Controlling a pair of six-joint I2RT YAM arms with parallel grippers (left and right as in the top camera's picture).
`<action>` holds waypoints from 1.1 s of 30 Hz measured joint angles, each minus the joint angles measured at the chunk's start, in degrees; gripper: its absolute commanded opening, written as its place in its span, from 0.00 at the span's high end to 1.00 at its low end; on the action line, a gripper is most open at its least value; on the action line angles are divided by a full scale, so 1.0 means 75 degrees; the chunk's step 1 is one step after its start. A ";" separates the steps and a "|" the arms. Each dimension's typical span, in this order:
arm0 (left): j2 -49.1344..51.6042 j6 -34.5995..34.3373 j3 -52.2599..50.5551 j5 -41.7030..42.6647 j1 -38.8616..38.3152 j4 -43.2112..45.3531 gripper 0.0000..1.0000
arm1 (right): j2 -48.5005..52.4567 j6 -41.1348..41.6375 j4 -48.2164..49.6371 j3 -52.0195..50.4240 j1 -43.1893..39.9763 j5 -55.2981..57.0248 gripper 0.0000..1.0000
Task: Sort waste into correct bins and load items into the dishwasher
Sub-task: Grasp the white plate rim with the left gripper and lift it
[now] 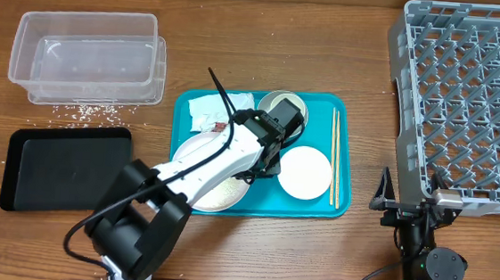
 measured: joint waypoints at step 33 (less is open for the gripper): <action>0.0650 0.0029 0.0562 -0.0286 -0.0012 -0.1244 0.96 | 0.0000 0.0003 0.0000 0.0000 0.0000 -0.0003 0.00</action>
